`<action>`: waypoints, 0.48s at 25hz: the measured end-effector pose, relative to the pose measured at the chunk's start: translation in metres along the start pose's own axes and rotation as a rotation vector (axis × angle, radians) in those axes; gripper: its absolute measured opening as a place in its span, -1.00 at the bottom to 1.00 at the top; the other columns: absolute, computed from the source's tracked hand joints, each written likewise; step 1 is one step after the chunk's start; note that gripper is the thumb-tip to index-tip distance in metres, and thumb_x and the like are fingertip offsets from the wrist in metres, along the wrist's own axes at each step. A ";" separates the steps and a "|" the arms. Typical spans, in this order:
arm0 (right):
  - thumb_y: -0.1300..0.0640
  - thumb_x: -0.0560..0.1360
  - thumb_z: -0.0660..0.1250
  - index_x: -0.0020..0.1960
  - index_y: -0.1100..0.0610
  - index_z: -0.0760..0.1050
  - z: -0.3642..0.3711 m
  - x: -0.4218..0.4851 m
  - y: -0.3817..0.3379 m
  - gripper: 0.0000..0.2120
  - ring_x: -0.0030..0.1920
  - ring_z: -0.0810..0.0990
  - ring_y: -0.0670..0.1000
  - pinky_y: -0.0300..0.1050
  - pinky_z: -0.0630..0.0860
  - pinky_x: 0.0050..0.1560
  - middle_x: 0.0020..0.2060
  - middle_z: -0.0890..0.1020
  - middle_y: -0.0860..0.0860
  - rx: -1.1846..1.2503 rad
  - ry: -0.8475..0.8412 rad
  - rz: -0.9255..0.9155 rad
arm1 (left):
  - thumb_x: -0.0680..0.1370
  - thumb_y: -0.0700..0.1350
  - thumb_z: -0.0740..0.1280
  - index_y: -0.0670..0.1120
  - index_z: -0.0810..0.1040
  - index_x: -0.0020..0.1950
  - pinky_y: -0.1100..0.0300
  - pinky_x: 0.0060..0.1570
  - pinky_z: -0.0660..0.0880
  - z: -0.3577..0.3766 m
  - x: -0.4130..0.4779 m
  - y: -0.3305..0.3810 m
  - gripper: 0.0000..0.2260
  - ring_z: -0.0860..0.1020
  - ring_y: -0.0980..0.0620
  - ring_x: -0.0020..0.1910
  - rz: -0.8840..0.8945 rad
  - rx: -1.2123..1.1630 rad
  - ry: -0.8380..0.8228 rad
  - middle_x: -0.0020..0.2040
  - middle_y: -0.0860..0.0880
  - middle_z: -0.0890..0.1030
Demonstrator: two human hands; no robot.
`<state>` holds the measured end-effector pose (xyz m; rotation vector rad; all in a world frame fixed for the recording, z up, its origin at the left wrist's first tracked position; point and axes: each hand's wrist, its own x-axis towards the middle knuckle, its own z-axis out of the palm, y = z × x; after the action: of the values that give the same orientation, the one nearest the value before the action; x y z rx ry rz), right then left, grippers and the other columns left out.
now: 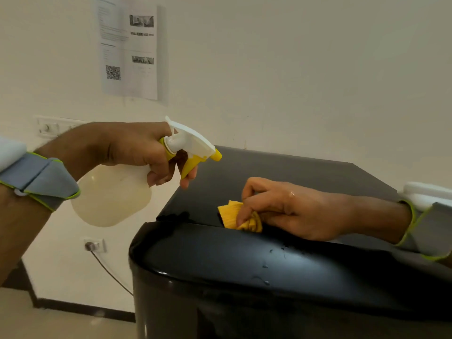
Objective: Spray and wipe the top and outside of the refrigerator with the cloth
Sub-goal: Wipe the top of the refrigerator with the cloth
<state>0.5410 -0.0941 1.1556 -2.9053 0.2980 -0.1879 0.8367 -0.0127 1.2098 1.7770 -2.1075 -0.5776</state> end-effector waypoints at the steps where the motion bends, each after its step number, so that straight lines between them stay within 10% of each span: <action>1: 0.39 0.56 0.23 0.11 -0.06 0.57 -0.004 -0.004 -0.002 -0.63 0.02 0.49 -0.06 -0.34 0.38 0.02 0.04 0.42 -0.09 0.006 -0.031 0.004 | 0.10 -0.01 0.46 -0.19 0.55 0.04 -0.08 -0.10 0.60 -0.001 0.002 -0.002 -0.46 0.58 0.00 -0.30 -0.018 0.001 0.033 -0.34 0.02 0.61; 5: 0.41 0.56 0.26 -0.09 -0.10 0.58 -0.041 -0.068 0.026 -0.61 -0.03 0.53 -0.01 -0.21 0.45 -0.03 -0.01 0.47 -0.07 0.099 -0.207 0.149 | 0.10 0.06 0.45 -0.14 0.57 0.01 -0.14 -0.08 0.58 0.002 0.007 -0.007 -0.46 0.59 -0.02 -0.28 -0.008 0.029 0.025 -0.31 -0.02 0.61; 9: 0.23 0.57 0.29 0.04 -0.23 0.53 -0.043 -0.053 0.081 -0.68 0.03 0.56 0.03 0.03 0.48 0.13 0.00 0.51 -0.02 -0.166 0.030 0.389 | 0.11 -0.01 0.43 -0.09 0.62 -0.09 -0.02 -0.15 0.58 0.006 0.011 0.010 -0.60 0.57 0.02 -0.33 0.032 0.003 -0.057 -0.35 -0.02 0.62; 12: 0.25 0.59 0.27 0.32 -0.02 0.51 -0.011 -0.003 0.061 -0.65 0.02 0.49 0.02 -0.32 0.40 0.15 0.01 0.44 0.04 -0.088 0.086 0.308 | 0.19 -0.24 0.33 -0.04 0.65 -0.17 0.18 -0.25 0.54 0.011 0.018 0.034 -0.73 0.55 0.11 -0.37 0.108 -0.008 -0.131 -0.37 0.01 0.64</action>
<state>0.5251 -0.1537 1.1523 -2.8919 0.7791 -0.2543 0.7998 -0.0243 1.2171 1.6494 -2.2683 -0.6890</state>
